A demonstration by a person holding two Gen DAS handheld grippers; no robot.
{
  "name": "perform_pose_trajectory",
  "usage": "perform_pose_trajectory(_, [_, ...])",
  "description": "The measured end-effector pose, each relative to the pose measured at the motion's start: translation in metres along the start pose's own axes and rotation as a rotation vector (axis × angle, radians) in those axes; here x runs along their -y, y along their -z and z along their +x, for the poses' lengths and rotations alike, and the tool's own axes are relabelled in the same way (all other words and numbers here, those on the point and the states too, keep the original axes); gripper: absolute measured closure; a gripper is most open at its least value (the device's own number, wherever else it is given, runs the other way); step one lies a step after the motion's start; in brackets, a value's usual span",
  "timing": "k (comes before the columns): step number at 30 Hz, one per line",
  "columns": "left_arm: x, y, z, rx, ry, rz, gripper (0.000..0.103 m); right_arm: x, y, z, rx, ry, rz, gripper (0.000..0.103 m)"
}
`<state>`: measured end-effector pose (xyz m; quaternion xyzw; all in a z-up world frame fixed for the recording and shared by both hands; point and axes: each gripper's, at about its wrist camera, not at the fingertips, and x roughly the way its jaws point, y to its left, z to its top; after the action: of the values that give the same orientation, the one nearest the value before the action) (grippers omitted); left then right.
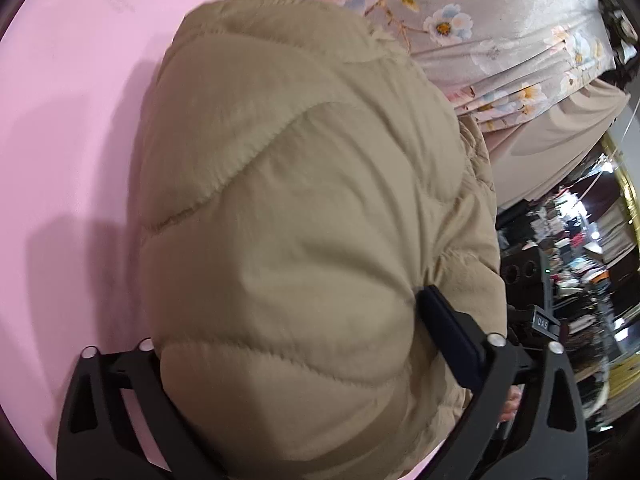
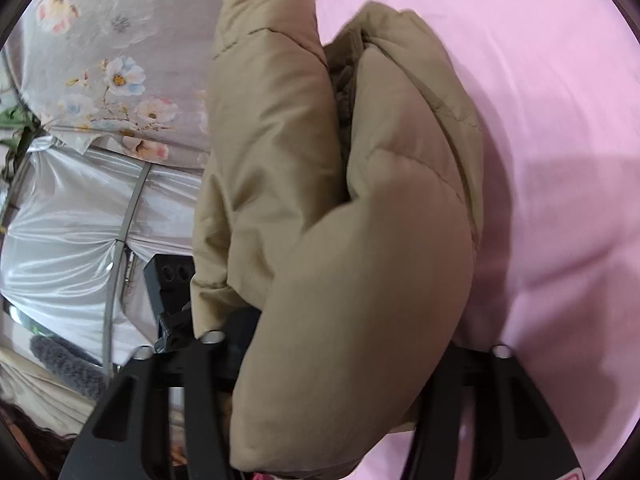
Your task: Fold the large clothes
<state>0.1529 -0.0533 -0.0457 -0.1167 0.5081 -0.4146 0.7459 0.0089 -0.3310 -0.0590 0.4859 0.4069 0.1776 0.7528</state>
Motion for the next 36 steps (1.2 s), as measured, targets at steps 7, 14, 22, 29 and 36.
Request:
perform_pose_trajectory(7, [0.002, -0.037, -0.025, 0.139, -0.089, 0.125, 0.042, -0.072, -0.025, 0.022, 0.160, 0.118, -0.297, 0.080])
perform_pose_trajectory(14, [-0.003, -0.102, -0.060, 0.289, -0.245, 0.260, 0.047, -0.121, -0.071, 0.074, 0.257, 0.145, -0.480, 0.080])
perform_pose_trajectory(22, [-0.035, -0.159, -0.083, 0.373, -0.352, 0.303, 0.047, -0.156, -0.120, 0.141, 0.283, 0.164, -0.584, 0.080])
perform_pose_trajectory(29, [-0.063, -0.184, -0.071, 0.354, -0.408, 0.298, 0.047, -0.153, -0.136, 0.179, 0.270, 0.196, -0.586, 0.080])
perform_pose_trajectory(36, [-0.082, -0.191, -0.055, 0.349, -0.415, 0.296, 0.047, -0.146, -0.143, 0.199, 0.269, 0.228, -0.588, 0.080])
